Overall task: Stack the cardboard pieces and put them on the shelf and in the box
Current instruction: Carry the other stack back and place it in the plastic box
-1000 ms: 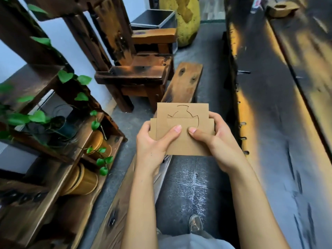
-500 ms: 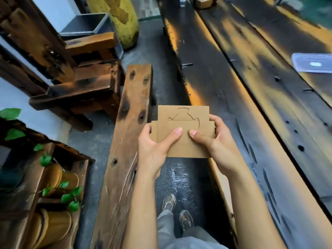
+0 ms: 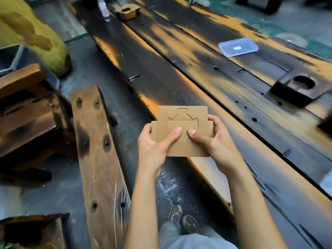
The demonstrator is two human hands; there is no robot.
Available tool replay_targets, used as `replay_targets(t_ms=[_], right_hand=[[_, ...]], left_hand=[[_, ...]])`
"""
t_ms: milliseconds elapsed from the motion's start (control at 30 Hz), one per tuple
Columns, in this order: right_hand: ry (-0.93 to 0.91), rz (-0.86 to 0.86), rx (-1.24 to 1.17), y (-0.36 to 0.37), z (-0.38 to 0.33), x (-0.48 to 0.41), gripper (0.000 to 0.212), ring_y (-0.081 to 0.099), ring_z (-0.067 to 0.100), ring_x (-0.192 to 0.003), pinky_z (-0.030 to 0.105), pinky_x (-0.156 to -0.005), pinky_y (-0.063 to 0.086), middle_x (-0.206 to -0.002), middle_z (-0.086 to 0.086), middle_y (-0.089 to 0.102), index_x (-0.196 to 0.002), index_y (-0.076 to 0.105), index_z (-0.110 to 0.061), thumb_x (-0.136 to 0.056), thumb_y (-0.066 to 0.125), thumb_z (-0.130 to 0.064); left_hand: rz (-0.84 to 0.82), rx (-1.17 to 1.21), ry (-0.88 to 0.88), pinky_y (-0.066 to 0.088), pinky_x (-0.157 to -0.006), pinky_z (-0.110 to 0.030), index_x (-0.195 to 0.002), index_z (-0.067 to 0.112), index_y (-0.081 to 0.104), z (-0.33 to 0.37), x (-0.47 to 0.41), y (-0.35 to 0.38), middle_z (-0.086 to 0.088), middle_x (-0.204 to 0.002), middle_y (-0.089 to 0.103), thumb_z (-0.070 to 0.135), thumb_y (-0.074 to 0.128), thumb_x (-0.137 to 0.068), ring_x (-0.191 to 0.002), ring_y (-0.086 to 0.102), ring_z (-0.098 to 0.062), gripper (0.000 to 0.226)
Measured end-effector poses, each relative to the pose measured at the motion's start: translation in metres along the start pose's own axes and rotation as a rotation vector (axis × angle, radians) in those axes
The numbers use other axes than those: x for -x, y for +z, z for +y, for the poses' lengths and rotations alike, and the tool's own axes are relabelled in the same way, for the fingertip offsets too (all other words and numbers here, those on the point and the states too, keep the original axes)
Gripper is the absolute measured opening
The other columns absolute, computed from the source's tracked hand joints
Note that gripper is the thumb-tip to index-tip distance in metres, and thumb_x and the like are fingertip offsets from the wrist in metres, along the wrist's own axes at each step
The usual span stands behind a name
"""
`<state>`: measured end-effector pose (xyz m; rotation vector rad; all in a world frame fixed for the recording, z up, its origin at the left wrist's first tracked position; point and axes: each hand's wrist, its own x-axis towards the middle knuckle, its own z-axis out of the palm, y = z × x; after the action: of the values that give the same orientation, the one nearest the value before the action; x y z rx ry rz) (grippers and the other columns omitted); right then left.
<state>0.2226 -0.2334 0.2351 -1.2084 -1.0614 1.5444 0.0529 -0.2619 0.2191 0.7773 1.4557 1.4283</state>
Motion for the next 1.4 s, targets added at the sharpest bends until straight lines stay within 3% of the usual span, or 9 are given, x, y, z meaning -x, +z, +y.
replay_targets(t_ms=[167, 333, 467, 600, 933, 1133, 1300, 1400], right_hand=[[-0.027, 0.135, -0.031, -0.007, -0.002, 0.004, 0.067, 0.073, 0.005, -0.093, 0.018, -0.068, 0.056, -0.109, -0.003, 0.076, -0.132, 0.054, -0.016, -0.071, 0.08, -0.021], [-0.059, 0.275, -0.039, -0.017, -0.002, 0.013, 0.066, 0.073, 0.01, -0.097, 0.022, -0.071, 0.057, -0.11, -0.002, 0.077, -0.133, 0.054, -0.017, -0.072, 0.081, -0.02], [-0.07, 0.386, -0.033, -0.026, 0.0, 0.022, 0.062, 0.074, 0.008, -0.095, 0.022, -0.074, 0.059, -0.11, -0.002, 0.076, -0.131, 0.054, -0.017, -0.077, 0.084, -0.013], [-0.072, 0.482, -0.022, -0.038, 0.002, 0.035, 0.053, 0.073, 0.007, -0.094, 0.022, -0.075, 0.059, -0.116, 0.002, 0.072, -0.132, 0.053, -0.018, -0.086, 0.079, -0.007], [-0.076, 0.654, -0.028, -0.096, 0.001, 0.07, 0.054, 0.074, 0.007, -0.094, 0.023, -0.07, 0.06, -0.111, -0.004, 0.073, -0.132, 0.053, -0.02, -0.086, 0.079, -0.009], [-0.082, 0.696, 0.027, -0.145, 0.001, 0.092, 0.06, 0.073, 0.008, -0.097, 0.022, -0.068, 0.059, -0.107, -0.01, 0.076, -0.128, 0.055, -0.028, -0.077, 0.086, -0.025], [-0.05, 0.738, 0.134, -0.188, 0.0, 0.113, 0.065, 0.071, 0.008, -0.105, 0.041, -0.094, 0.059, -0.118, -0.009, 0.073, -0.13, 0.054, -0.032, -0.072, 0.083, -0.042], [0.015, 0.778, 0.323, -0.211, -0.004, 0.126, 0.074, 0.067, 0.005, -0.108, 0.043, -0.1, 0.055, -0.12, -0.015, 0.07, -0.131, 0.053, -0.036, -0.065, 0.076, -0.06]], left_hand=[[-0.148, 0.008, -0.01, 0.063, -0.079, -0.029, -0.107, 0.018, 0.073, 0.001, -0.017, 0.015, -0.001, -0.103, 0.083, 0.038, 0.095, -0.061, -0.096, 0.08, -0.017, 0.054], [-0.299, 0.017, -0.032, 0.064, -0.082, -0.033, -0.11, 0.015, 0.073, -0.002, -0.026, 0.03, -0.004, -0.105, 0.083, 0.032, 0.096, -0.067, -0.099, 0.08, -0.021, 0.051], [-0.402, 0.013, -0.056, 0.062, -0.073, -0.024, -0.107, 0.017, 0.073, -0.006, -0.031, 0.044, -0.002, -0.102, 0.084, 0.028, 0.096, -0.07, -0.093, 0.08, -0.015, 0.045], [-0.499, 0.005, -0.073, 0.062, -0.073, -0.025, -0.101, 0.022, 0.074, -0.012, -0.029, 0.061, -0.002, -0.102, 0.084, 0.032, 0.097, -0.067, -0.095, 0.081, -0.018, 0.042], [-0.675, -0.028, -0.106, 0.064, -0.073, -0.029, -0.111, 0.016, 0.073, -0.026, -0.005, 0.125, -0.004, -0.104, 0.083, 0.032, 0.098, -0.07, -0.097, 0.081, -0.021, 0.05], [-0.721, -0.022, -0.128, 0.064, -0.074, -0.028, -0.112, 0.017, 0.074, -0.037, 0.024, 0.17, -0.003, -0.104, 0.083, 0.032, 0.098, -0.07, -0.096, 0.081, -0.02, 0.051], [-0.759, -0.04, -0.146, 0.065, -0.077, -0.033, -0.113, 0.015, 0.073, -0.047, 0.048, 0.21, -0.005, -0.105, 0.083, 0.032, 0.098, -0.07, -0.097, 0.081, -0.023, 0.052], [-0.771, -0.057, -0.144, 0.065, -0.074, -0.031, -0.112, 0.016, 0.073, -0.055, 0.061, 0.233, -0.003, -0.103, 0.084, 0.034, 0.098, -0.068, -0.096, 0.081, -0.021, 0.054]])
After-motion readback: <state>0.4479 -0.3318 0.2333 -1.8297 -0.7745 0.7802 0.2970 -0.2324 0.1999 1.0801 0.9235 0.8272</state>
